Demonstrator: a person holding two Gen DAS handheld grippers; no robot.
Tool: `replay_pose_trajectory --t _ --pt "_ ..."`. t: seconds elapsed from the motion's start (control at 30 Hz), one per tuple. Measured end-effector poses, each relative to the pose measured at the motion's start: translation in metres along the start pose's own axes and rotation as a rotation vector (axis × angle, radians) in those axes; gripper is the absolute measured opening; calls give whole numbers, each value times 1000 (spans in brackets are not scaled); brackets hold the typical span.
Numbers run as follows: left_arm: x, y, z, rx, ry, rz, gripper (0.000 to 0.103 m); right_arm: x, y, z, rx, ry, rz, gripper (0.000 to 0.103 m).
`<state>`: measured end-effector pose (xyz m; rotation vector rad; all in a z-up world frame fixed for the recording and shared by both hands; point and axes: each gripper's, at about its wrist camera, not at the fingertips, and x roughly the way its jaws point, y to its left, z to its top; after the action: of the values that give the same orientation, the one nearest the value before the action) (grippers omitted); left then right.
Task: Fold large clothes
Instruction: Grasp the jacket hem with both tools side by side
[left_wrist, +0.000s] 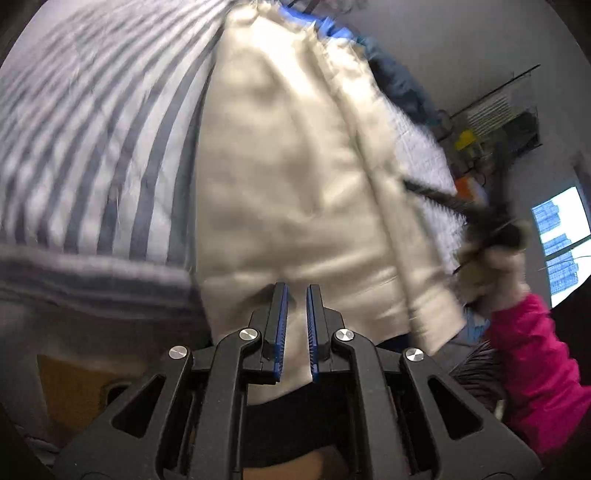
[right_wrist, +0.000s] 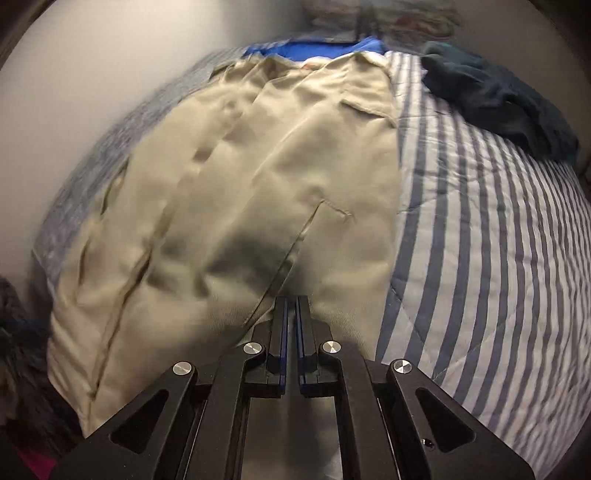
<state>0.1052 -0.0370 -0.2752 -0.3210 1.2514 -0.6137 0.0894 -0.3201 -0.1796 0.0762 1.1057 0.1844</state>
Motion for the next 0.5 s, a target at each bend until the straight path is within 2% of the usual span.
replay_pose_trajectory --t 0.07,0.13,0.2,0.23,0.27,0.37,0.43,0.5 --pt "-4 -1 -3 10 -11 6 7 -18 -3 -3 31 -12 6 3" --pt "-16 -3 -5 18 -31 -11 9 -43 -4 -14 63 -31 69 3" --pt "-26 -1 -7 12 -46 -1 30 -65 2 -27 90 -32 172 5" --pt "-30 4 -8 -2 -55 1 48 -74 7 -32 93 -24 225 7" --pt "-33 8 -7 -14 -61 4 52 -79 15 -36 91 -15 274 13" --pt "-33 24 -6 -68 -54 9 52 -75 49 -47 81 25 399 40" --pt "-26 33 -7 -116 -30 -13 52 -66 74 -56 56 71 442 41" --pt "-21 39 -10 -133 -6 -31 52 -50 95 -56 15 115 431 41"
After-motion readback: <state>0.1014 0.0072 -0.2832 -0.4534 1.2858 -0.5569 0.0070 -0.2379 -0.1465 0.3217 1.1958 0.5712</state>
